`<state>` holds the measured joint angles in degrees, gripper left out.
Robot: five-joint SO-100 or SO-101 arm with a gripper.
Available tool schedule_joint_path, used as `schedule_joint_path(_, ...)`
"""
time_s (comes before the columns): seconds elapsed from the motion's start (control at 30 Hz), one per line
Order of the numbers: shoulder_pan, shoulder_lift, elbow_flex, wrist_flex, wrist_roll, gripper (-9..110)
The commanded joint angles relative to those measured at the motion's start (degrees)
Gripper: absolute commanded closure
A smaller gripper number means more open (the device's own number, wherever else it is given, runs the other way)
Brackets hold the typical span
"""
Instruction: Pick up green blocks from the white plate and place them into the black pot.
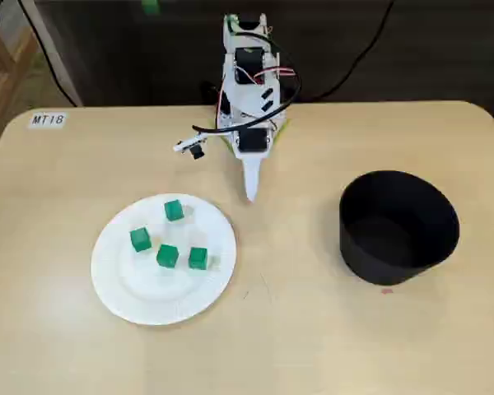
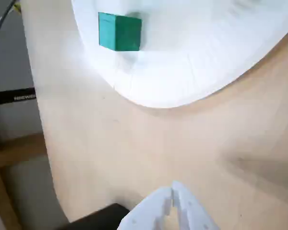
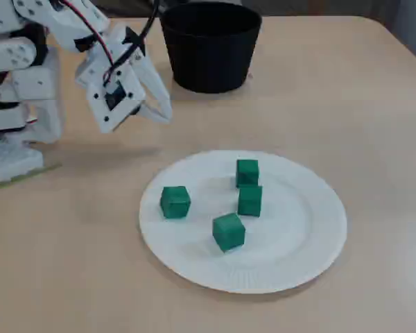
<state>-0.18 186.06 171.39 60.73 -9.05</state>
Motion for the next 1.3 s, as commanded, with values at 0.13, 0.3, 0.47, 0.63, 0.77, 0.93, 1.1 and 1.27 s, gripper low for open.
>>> schedule_joint_path(0.13, 8.5, -35.3, -55.3, 19.6, 4.0, 104)
schedule_joint_path(0.3, 9.0, -35.7, -55.9, 19.8, 5.9, 104)
schedule_joint_path(0.47, 12.8, -41.0, -60.2, 21.6, 5.6, 104)
schedule_joint_path(0.63, 20.7, -49.0, -64.7, 23.6, 6.7, 104)
schedule_joint_path(0.77, 22.9, -56.2, -65.0, 23.8, 13.3, 104)
schedule_joint_path(0.93, 25.4, -68.6, -69.8, 23.6, 16.4, 104)
schedule_joint_path(1.1, 28.7, -82.3, -78.1, 24.0, 12.3, 104)
schedule_joint_path(1.27, 33.2, -90.6, -84.8, 25.5, 8.8, 104)
